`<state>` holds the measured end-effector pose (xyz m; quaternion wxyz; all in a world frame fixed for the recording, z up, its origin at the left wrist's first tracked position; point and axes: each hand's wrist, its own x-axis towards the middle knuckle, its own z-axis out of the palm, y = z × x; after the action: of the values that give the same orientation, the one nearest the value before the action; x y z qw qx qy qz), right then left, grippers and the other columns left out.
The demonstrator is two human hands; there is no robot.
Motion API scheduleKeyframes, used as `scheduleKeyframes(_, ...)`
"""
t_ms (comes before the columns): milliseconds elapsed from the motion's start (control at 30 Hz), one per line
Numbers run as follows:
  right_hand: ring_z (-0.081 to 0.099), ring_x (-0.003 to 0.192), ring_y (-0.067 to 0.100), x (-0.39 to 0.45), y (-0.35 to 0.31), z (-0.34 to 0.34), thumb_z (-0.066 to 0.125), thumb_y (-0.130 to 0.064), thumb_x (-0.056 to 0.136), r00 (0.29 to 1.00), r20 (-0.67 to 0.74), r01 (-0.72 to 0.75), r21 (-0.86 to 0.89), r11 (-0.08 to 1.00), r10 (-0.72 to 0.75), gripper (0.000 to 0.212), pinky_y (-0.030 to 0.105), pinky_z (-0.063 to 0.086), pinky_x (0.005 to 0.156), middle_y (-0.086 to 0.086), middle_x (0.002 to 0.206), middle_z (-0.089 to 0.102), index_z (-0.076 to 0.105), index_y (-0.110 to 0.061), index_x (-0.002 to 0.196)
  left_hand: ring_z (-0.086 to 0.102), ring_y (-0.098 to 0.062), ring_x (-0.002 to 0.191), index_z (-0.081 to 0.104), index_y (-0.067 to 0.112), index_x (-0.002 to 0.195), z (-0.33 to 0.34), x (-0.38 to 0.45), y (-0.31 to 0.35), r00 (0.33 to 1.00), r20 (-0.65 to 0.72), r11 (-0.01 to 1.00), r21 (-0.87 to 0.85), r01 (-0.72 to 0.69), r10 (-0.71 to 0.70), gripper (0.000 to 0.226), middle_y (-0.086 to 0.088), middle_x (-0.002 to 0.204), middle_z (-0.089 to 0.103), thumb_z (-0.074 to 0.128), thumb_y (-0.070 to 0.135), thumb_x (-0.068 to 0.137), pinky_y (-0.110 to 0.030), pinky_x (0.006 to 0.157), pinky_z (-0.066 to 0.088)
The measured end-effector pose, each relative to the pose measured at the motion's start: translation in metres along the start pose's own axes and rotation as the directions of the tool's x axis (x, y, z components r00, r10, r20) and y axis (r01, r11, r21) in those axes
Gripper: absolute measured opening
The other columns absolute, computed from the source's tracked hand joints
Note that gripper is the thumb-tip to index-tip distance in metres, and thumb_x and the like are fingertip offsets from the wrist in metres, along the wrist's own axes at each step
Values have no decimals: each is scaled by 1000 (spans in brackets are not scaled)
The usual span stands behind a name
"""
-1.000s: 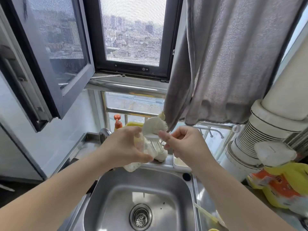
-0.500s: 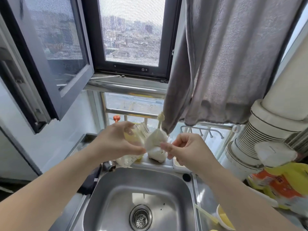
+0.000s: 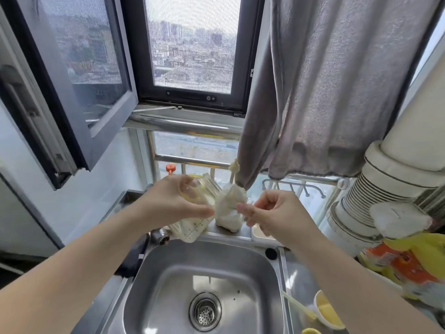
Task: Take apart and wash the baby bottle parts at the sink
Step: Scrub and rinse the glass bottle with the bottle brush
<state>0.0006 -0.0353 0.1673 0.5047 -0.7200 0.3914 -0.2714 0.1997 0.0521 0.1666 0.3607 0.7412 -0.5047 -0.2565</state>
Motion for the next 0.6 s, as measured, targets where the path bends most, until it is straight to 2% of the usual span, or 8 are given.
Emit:
scheduleKeyframes(100, 63, 58, 27, 3, -7, 5, 80, -36, 70, 999, -7, 52, 21, 998, -52, 37, 24, 42, 54, 3, 53, 66, 57, -9, 65, 66, 1, 67, 65, 28, 95, 8, 0, 1, 999, 54, 999, -42, 8, -6, 36, 10, 81, 71, 84, 28, 65, -7, 53, 42)
scheduleKeyframes(133, 63, 56, 25, 2, -7, 5, 80, -35, 70, 999, -1, 53, 36, 998, -53, 37, 22, 41, 51, 4, 54, 66, 57, -7, 66, 65, 2, 66, 67, 26, 96, 9, 0, 1, 998, 61, 998, -59, 16, -13, 35, 10, 78, 71, 83, 27, 65, -6, 51, 41)
scheduleKeyframes(200, 53, 41, 10, 0, -4, 3, 80, -29, 71, 999, 18, 25, 70, 997, -27, 39, 15, 36, 43, 13, 61, 67, 58, 2, 72, 66, 3, 68, 67, 27, 98, 6, 0, -1, 997, 65, 994, -102, 51, -44, 42, 13, 79, 72, 85, 31, 60, -6, 54, 41)
scheduleKeyframes(233, 47, 37, 5, -2, -2, 1, 80, -28, 71, 1000, 28, 6, 73, 997, -8, 40, 14, 34, 41, 15, 63, 67, 58, 5, 73, 68, 1, 71, 67, 27, 100, 3, 0, -3, 995, 79, 990, -126, 66, -57, 51, 14, 81, 73, 86, 38, 54, -10, 60, 44)
scheduleKeyframes(333, 38, 37, 9, -5, 3, -5, 81, -30, 69, 999, 34, -36, 62, 997, 34, 38, 17, 31, 40, 14, 61, 67, 56, -3, 68, 70, -7, 83, 65, 24, 108, -2, 1, -9, 988, 139, 976, -199, 93, -66, 75, 11, 91, 74, 81, 52, 40, -25, 73, 51)
scheduleKeyframes(433, 39, 38, 11, -2, -3, -7, 80, -31, 71, 999, 30, -25, 92, 995, 23, 37, 17, 33, 40, 14, 63, 68, 55, -5, 67, 71, -14, 89, 62, 19, 113, -3, 1, -7, 981, 184, 948, -300, 109, -55, 86, 3, 98, 74, 83, 51, 36, -29, 74, 53)
scheduleKeyframes(533, 38, 37, 12, -2, -7, -9, 78, -34, 70, 999, 41, -12, 148, 989, 6, 37, 17, 34, 40, 12, 63, 68, 53, -7, 66, 69, -27, 96, 54, 18, 121, -5, 3, -9, 977, 207, 877, -461, 137, -44, 109, -8, 105, 72, 92, 53, 25, -39, 81, 52)
scheduleKeyframes(600, 38, 37, 13, -4, -7, -10, 78, -37, 66, 999, 43, -21, 166, 986, 14, 39, 18, 33, 40, 13, 62, 67, 52, -8, 64, 67, -31, 101, 51, 18, 126, -7, 3, -10, 972, 236, 848, -510, 142, -21, 109, -11, 111, 69, 92, 53, 30, -44, 86, 51)
